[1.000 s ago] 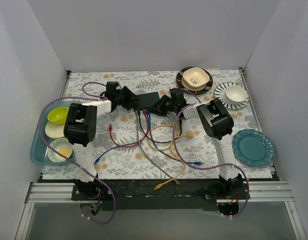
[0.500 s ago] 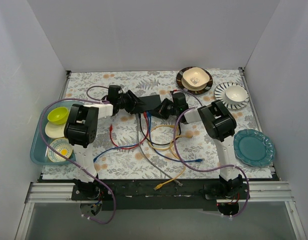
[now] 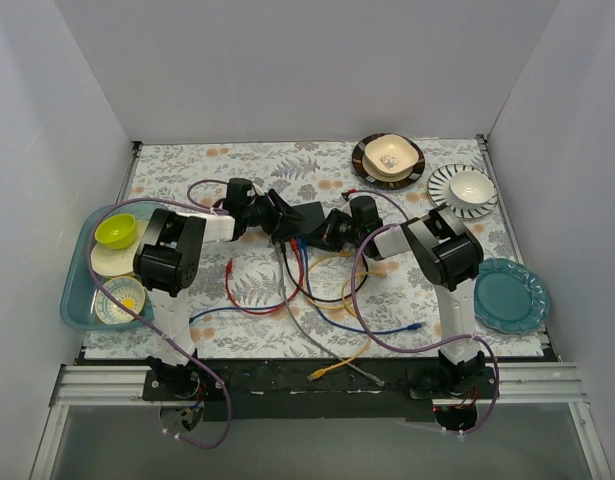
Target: Pull the plug from the switch port
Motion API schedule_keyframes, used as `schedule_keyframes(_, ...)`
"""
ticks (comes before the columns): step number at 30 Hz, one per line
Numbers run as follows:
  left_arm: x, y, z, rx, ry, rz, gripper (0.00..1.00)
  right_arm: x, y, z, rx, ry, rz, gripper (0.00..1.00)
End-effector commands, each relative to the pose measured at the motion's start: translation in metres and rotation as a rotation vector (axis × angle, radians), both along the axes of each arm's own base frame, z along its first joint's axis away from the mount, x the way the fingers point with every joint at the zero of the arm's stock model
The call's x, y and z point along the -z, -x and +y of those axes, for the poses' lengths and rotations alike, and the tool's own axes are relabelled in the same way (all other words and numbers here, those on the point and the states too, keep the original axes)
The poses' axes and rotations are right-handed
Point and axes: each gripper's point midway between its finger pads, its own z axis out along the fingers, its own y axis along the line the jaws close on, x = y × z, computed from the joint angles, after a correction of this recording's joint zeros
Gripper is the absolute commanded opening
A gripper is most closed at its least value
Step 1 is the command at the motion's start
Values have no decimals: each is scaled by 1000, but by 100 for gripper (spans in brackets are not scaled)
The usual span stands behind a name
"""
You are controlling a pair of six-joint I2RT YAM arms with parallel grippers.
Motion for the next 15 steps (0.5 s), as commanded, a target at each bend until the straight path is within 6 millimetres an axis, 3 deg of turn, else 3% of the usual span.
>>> schedule_keyframes(1,9,21,12,12,-83,20,44,46,46,-16,-74,135,136,1)
schedule_keyframes(6,28,38,25,-24,-157,71,44,50,55,-20,-111,166,140,1)
schedule_keyframes(15,70,38,21,-58,-133,205,42,72,106,-44,-180,210,231,1)
